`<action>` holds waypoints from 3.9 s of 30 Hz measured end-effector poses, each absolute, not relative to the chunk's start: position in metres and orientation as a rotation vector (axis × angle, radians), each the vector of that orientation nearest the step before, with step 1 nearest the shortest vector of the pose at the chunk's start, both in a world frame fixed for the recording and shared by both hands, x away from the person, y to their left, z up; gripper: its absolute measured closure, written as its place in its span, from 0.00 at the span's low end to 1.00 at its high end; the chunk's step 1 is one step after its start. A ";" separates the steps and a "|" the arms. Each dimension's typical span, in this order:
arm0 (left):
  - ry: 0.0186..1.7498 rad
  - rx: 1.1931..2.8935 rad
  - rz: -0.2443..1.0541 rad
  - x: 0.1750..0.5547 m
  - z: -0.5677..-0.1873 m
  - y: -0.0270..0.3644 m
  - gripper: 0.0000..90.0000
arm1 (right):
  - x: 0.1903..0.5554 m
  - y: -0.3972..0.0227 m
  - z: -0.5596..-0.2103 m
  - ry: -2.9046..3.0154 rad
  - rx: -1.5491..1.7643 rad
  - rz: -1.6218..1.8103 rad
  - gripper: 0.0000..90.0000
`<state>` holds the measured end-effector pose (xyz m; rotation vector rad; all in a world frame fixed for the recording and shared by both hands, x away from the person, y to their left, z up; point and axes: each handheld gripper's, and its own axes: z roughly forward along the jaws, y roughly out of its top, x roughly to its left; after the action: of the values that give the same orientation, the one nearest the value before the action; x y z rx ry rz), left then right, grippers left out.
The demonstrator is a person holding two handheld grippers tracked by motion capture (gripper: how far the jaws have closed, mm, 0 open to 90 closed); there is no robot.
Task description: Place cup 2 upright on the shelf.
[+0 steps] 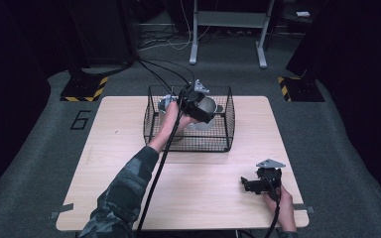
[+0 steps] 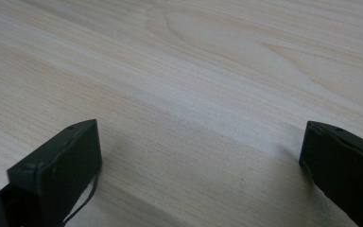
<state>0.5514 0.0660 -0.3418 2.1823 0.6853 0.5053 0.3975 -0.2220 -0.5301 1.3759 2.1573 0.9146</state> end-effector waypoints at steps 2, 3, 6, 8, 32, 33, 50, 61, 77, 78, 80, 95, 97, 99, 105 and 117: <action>0.686 2.185 0.493 0.555 -0.344 0.064 0.07 | 0.397 -0.222 -0.530 2.157 1.376 0.914 0.00; 0.690 2.182 0.486 0.556 -0.345 0.063 0.07 | 0.397 -0.222 -0.530 2.157 1.376 0.914 0.00; 0.690 2.187 0.485 0.560 -0.348 0.060 0.07 | 0.397 -0.222 -0.530 2.157 1.376 0.915 0.00; 0.694 2.187 0.474 0.562 -0.350 0.058 0.07 | 0.397 -0.222 -0.530 2.157 1.376 0.915 0.00; 0.723 2.230 0.437 0.586 -0.381 0.044 0.07 | 0.397 -0.222 -0.530 2.160 1.384 0.915 0.00; 0.726 2.227 0.438 0.586 -0.382 0.043 0.07 | 0.397 -0.222 -0.530 2.160 1.384 0.915 0.00; 0.767 2.236 0.419 0.595 -0.398 0.040 0.07 | 0.397 -0.222 -0.530 2.161 1.378 0.915 0.00; 0.791 2.258 0.391 0.600 -0.407 0.037 0.07 | 0.397 -0.222 -0.530 2.159 1.376 0.915 0.00; 0.812 2.316 0.348 0.603 -0.412 0.036 0.06 | 0.397 -0.222 -0.530 2.157 1.376 0.915 0.00; 0.816 2.319 0.343 0.603 -0.412 0.036 0.06 | 0.397 -0.222 -0.530 2.158 1.375 0.915 0.00; 0.822 2.320 0.338 0.604 -0.413 0.036 0.06 | 0.397 -0.222 -0.530 2.157 1.376 0.915 0.00; 0.848 2.355 0.311 0.605 -0.418 0.034 0.06 | 0.398 -0.222 -0.530 2.158 1.372 0.915 0.00; 0.850 2.356 0.314 0.605 -0.418 0.034 0.06 | 0.398 -0.222 -0.530 2.157 1.373 0.915 0.00; 0.859 2.356 0.311 0.605 -0.418 0.033 0.06 | 0.398 -0.222 -0.530 2.158 1.372 0.915 0.00; 0.865 2.342 0.326 0.603 -0.416 0.032 0.01 | 0.398 -0.222 -0.530 2.157 1.373 0.915 0.00; 0.808 2.282 0.325 0.587 -0.389 0.040 0.00 | 0.397 -0.222 -0.530 2.160 1.384 0.915 0.00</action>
<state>0.5872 0.0404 -0.3889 2.2824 0.8079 0.3247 0.3970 -0.2217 -0.5299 1.3843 2.1598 0.9149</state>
